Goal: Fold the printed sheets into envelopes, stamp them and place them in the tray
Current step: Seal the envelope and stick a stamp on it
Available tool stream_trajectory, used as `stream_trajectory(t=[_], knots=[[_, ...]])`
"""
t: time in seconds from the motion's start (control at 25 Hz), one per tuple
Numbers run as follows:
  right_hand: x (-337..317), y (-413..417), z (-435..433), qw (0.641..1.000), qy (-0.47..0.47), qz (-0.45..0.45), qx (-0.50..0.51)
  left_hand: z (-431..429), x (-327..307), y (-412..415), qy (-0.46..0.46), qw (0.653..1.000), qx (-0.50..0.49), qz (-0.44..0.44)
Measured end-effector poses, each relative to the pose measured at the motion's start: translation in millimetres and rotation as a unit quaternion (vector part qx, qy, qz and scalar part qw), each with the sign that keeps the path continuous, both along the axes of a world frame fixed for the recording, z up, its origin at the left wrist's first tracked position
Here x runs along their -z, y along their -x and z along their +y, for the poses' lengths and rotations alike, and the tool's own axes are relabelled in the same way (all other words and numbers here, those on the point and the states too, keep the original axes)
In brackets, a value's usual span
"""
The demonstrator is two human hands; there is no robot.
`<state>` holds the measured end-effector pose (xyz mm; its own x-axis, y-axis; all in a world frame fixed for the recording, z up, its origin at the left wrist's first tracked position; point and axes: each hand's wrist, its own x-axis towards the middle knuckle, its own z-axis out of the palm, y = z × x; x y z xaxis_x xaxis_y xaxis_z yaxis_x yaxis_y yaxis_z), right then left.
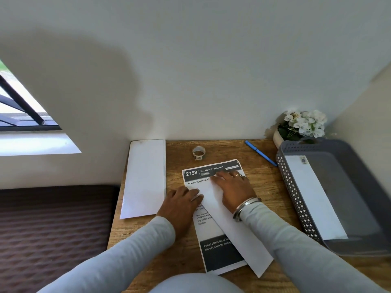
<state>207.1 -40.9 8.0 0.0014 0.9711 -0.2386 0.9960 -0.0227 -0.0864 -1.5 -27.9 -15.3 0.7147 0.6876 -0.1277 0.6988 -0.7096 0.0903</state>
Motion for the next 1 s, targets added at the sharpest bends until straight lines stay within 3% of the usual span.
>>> stream_trajectory(t=[0.12, 0.28, 0.44, 0.68, 0.8, 1.0], knots=[[-0.2, -1.1, 4.4, 1.0, -0.001, 0.012, 0.008, 4.2, -5.7, -5.2, 0.014, 1.0, -0.003, -0.009], [-2.7, -9.2, 9.3, 0.995, -0.03, 0.088, 0.023, 30.5, -21.8, -13.2, 0.067, 0.991, -0.059, -0.1], [-6.2, -16.4, 16.1, 0.986, -0.08, 0.141, 0.047, 77.4, -35.4, -27.7, 0.006, 0.98, -0.106, -0.166], [-7.6, -14.6, 32.5, 0.969, -0.103, 0.216, 0.057, 135.9, -36.0, -47.2, -0.028, 0.995, -0.1, -0.001], [-7.2, -11.3, 36.5, 0.966, -0.084, 0.236, 0.065, 146.8, -29.4, -49.8, -0.028, 0.996, -0.078, 0.027], [-10.7, -8.8, 38.5, 0.943, -0.101, 0.297, 0.114, 143.8, -24.2, -41.4, 0.095, 0.974, -0.13, -0.158]])
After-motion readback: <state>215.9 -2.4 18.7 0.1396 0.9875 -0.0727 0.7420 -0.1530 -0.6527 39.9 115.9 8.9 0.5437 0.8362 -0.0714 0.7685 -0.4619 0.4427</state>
